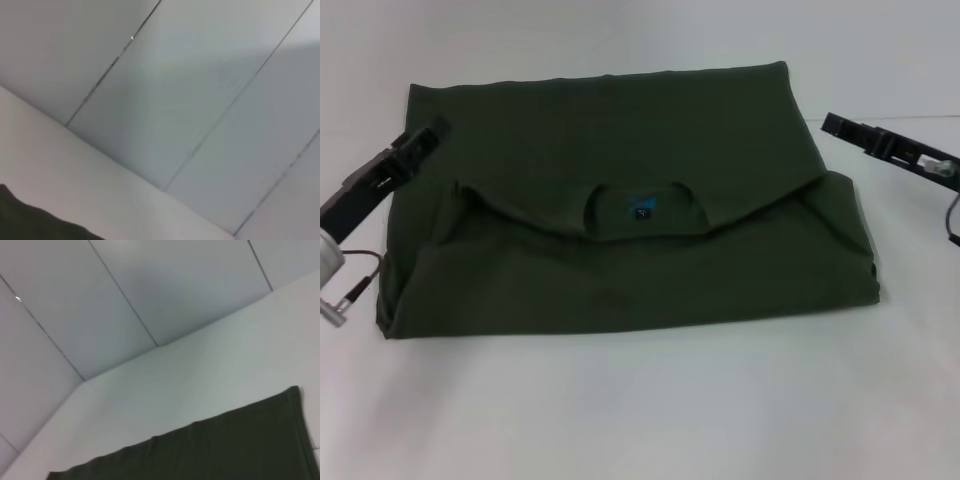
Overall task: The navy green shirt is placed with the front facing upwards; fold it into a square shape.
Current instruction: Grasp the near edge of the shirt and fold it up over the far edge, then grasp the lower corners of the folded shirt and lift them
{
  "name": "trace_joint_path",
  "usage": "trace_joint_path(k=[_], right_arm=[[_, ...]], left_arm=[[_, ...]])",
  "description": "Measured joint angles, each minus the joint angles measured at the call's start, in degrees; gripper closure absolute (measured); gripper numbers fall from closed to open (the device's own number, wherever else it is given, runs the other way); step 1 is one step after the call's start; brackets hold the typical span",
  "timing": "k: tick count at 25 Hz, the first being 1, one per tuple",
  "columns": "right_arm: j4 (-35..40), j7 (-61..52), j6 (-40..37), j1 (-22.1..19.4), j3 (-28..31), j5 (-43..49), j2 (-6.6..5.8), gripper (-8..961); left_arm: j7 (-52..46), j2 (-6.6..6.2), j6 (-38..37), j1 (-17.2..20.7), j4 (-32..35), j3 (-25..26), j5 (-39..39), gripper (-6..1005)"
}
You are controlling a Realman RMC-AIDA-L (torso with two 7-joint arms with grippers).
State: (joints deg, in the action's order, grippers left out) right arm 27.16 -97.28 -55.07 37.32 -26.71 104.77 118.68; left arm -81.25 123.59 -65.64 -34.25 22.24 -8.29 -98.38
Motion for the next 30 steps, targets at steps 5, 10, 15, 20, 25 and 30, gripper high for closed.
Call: trace_joint_path(k=[5,10,15,20,25,30], right_arm=[[0.2,-4.5,-8.6,-3.5,-0.3,0.7,-2.77,147],[0.3,-6.2,-16.8,-8.5,-1.2,0.9,-5.12,73],[0.3,-6.2,-18.6,-11.2,-1.5,0.9,-5.54,14],[0.3,-5.8,-18.1,-11.6,-1.6,0.9,-5.21,13],[0.4,-6.1,-18.0,-11.2,-1.7,2.1,-5.14,13],[0.2,-5.9,-17.9,-11.0,-1.7,2.4,-5.07,13]], left_arm=[[-19.6,-2.61,-3.5,3.2,8.3,-10.7,-8.3,281],[-33.4,-5.31,-14.4,5.6,20.4,-13.2,-24.1,118],[-39.7,-7.28,-18.7,5.3,26.3,-12.7,-37.5,78],[-40.7,-7.27,-16.2,4.0,25.1,-15.6,-42.9,77],[-40.8,-7.03,-13.9,3.6,24.1,-18.6,-43.7,78],[-40.7,-6.85,-11.6,3.5,23.6,-19.8,-43.9,79]])
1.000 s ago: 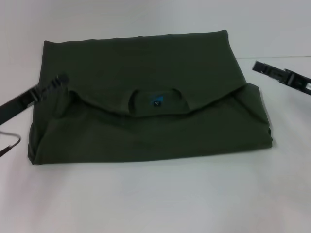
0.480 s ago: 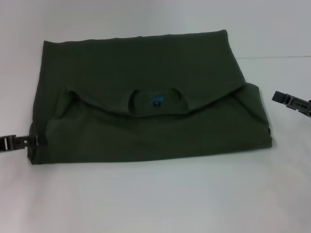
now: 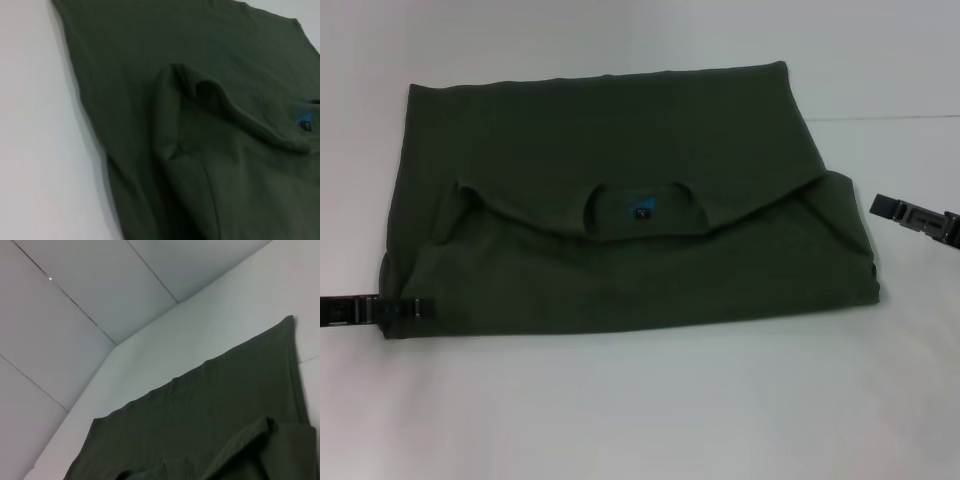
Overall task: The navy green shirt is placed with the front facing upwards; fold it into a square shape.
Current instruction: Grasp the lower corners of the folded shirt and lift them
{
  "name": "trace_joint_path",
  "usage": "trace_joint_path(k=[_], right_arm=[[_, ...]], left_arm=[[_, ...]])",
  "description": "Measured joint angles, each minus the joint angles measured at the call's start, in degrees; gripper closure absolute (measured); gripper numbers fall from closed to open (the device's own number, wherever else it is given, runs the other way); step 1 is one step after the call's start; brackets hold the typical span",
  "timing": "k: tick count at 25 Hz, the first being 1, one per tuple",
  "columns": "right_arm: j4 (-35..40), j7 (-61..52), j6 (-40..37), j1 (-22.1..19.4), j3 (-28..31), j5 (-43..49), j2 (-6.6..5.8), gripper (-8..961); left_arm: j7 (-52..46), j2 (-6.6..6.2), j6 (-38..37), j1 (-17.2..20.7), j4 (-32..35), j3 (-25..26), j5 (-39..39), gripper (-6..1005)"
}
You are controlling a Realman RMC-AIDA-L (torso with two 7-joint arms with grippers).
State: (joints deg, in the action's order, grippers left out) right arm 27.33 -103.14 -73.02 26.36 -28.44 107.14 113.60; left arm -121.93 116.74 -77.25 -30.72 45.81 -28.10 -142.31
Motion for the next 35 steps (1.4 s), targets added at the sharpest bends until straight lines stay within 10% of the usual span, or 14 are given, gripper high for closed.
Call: trace_joint_path(k=[14,35], right_arm=[[-0.2,0.0,0.7,0.7,-0.7,0.0,0.07,12],[0.1,-0.2,2.4,1.2,-2.0,0.0,0.46,13]], left_arm=[[-0.1,0.63,0.7,-0.1,-0.1,-5.1,-0.3,90],[0.8,1.05,3.7,-0.8,0.1,-5.8,-1.5,812]])
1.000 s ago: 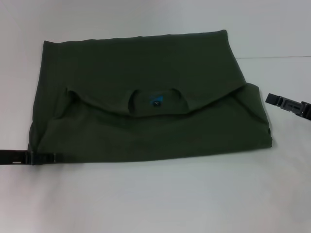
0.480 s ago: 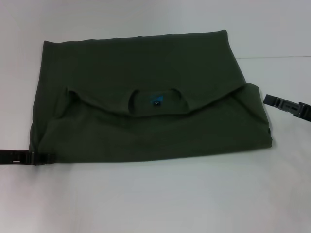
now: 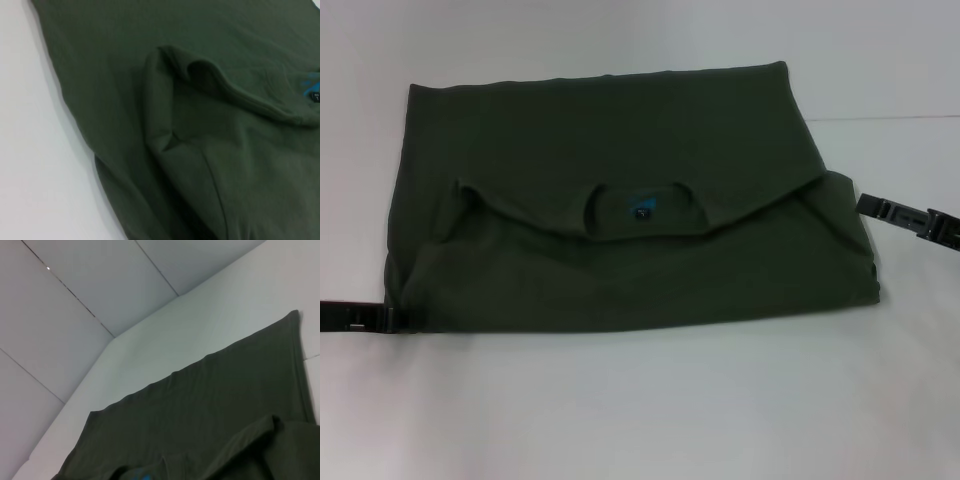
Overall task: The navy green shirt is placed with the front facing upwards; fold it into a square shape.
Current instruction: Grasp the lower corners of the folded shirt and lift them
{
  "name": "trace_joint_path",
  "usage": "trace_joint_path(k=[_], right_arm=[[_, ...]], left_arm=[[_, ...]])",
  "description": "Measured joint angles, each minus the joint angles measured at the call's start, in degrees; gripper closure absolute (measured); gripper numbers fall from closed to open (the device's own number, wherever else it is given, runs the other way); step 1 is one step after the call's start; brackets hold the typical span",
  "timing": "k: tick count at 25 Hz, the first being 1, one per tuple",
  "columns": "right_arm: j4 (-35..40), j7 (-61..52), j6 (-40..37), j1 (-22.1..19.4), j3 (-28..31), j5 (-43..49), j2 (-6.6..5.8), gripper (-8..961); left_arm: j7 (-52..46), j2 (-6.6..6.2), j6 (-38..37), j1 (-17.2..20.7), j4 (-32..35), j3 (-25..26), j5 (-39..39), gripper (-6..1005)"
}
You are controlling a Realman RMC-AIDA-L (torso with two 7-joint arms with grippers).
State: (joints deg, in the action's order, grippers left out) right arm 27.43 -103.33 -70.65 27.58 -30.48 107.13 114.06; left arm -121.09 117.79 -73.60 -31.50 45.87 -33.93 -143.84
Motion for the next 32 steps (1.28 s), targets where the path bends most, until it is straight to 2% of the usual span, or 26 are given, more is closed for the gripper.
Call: trace_joint_path(k=[3,7,9,11,16,18,20,24,32], right_arm=[[0.0,-0.1,0.0,0.1,-0.7,0.0,-0.19,18],[1.3,-3.3,0.0,0.3,-2.2,1.0,-0.82,24],[4.1,-8.3,-0.1,0.6,-3.4,3.8,-1.58,27],[8.2,-15.8,-0.9,1.5,-4.6,9.0,-2.9,30],[15.0,-36.7,-5.3,6.8,-8.8,27.0,-7.5,38],[15.3,-40.9,-6.8,9.4,-9.3,32.6,-8.18,41],[15.1,-42.2,-7.4,11.8,-9.5,36.9,-7.88,44],[12.3,-43.8,-7.5,15.4,-10.0,41.5,-6.47,51],[9.7,-43.6,-6.1,16.9,-10.3,41.9,-4.29,63]], left_arm=[[0.3,-0.02,0.0,0.0,0.0,0.0,0.0,928],[0.3,-0.17,-0.4,-0.1,0.0,0.0,0.0,929],[0.3,-0.24,-0.6,-0.2,0.0,0.0,0.0,930],[0.3,-0.28,-0.7,-0.2,0.1,0.0,0.0,930],[0.3,-0.39,-1.1,-0.4,0.3,0.0,0.0,931],[0.3,-0.44,-1.3,-0.6,0.3,0.0,0.0,930],[0.3,-0.46,-1.4,-0.7,0.2,0.0,0.0,930],[0.3,-0.46,-1.5,-0.7,0.1,0.0,0.2,931],[0.3,-0.46,-2.0,-0.9,0.2,0.0,0.2,934]])
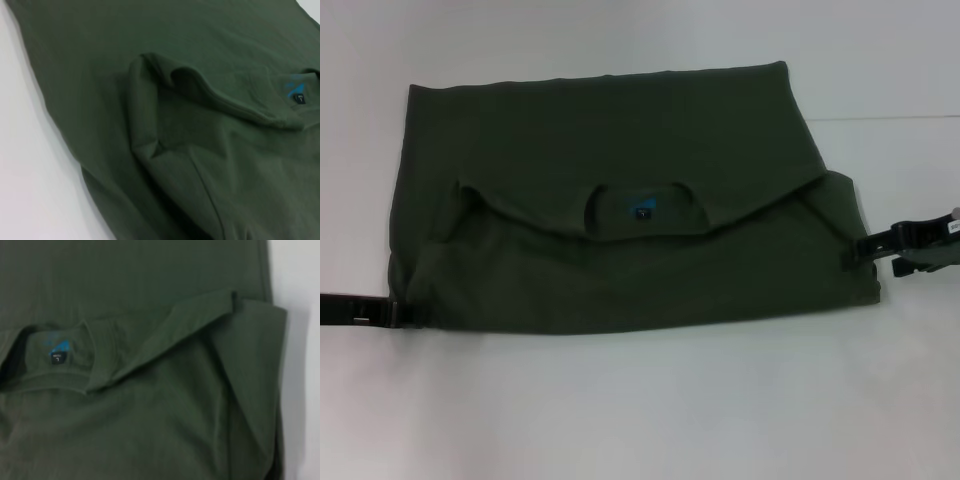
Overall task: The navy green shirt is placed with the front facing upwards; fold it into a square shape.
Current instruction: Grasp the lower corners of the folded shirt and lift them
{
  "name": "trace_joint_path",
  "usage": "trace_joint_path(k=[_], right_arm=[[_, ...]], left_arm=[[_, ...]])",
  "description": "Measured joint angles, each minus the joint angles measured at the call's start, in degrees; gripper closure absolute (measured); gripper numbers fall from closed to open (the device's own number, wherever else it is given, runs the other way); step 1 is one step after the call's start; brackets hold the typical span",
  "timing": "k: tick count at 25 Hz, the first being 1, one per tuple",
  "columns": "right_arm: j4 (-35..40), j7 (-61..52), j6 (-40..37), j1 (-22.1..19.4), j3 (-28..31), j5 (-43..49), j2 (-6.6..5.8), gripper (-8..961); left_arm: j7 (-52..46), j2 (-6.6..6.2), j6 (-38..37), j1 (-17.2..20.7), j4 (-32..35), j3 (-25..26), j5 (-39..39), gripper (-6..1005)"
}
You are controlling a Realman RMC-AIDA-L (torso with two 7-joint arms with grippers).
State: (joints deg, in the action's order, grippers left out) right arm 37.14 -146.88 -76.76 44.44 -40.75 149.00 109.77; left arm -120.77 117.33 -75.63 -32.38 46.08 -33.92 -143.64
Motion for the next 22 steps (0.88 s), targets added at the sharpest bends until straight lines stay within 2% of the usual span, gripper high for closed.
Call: trace_joint_path(k=[13,22], right_arm=[[-0.9,0.2,2.0,0.0,-0.2,0.1,2.8,84],[-1.6,0.1,4.6,0.1,-0.9,0.1,3.71,98]], left_arm=[[0.0,0.0,0.0,0.1,-0.2,0.0,-0.2,936],[0.0,0.0,-0.1,0.0,-0.2,0.0,-0.2,935]])
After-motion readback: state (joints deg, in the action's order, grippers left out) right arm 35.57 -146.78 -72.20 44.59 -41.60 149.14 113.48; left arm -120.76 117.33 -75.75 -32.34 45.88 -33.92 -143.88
